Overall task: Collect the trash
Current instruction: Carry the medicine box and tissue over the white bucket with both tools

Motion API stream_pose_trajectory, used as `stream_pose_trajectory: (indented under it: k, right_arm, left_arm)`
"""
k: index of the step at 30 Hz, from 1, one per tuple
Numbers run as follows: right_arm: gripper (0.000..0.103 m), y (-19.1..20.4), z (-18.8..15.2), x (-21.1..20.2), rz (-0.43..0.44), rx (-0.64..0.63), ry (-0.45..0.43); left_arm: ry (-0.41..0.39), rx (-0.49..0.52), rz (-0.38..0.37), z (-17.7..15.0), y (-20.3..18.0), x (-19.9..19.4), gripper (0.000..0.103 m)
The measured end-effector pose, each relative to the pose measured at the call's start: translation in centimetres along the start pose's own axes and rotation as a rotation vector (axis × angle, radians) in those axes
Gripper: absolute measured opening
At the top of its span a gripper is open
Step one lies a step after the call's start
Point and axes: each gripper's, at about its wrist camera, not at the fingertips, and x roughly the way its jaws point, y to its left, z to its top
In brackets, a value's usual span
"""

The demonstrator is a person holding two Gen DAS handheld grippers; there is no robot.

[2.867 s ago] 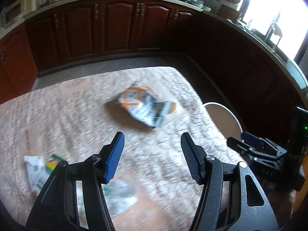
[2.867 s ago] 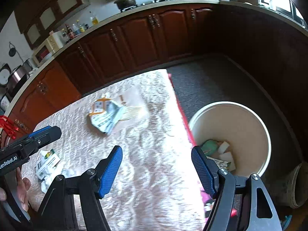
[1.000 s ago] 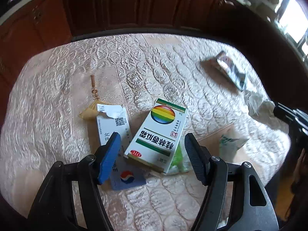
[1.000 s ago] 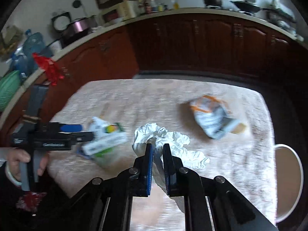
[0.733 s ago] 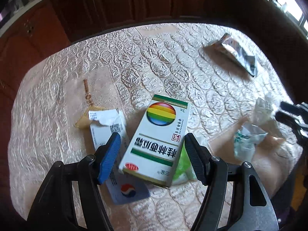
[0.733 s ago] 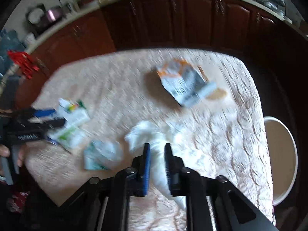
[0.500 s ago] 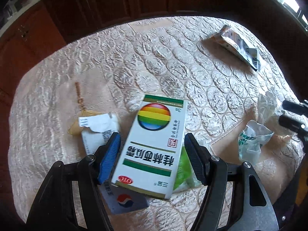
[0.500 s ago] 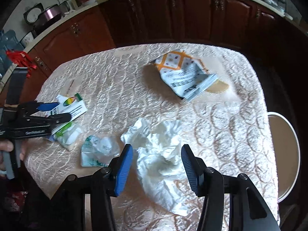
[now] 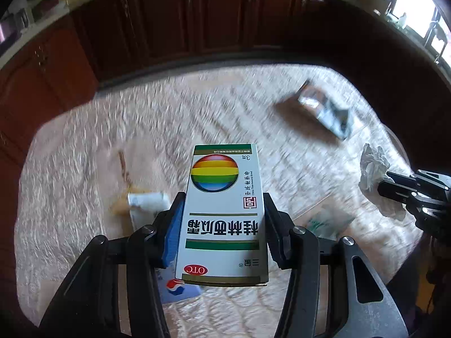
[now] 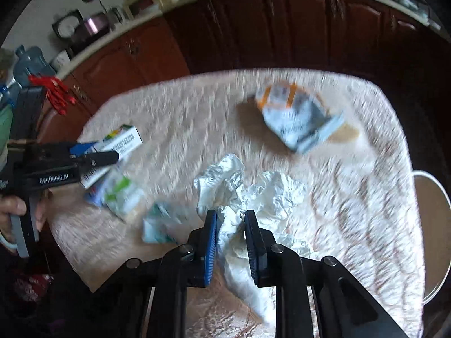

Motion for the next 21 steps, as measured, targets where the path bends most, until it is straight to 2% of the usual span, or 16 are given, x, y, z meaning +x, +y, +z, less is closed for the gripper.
stream_pose_trajectory:
  k: [9,21]
  right_arm:
    - [0.019,-0.5,1.1,-5.5,-0.034,-0.001,-0.135]
    - [0.019,-6.0,0.5,-10.0,-0.119,0.088,-0.195]
  left_arm:
    - [-0.089,0.06,-0.064,2.8,-5.7,-2.4,0.049]
    - [-0.114,0.149,-0.137,5.3,-13.3,-2.1,0.049]
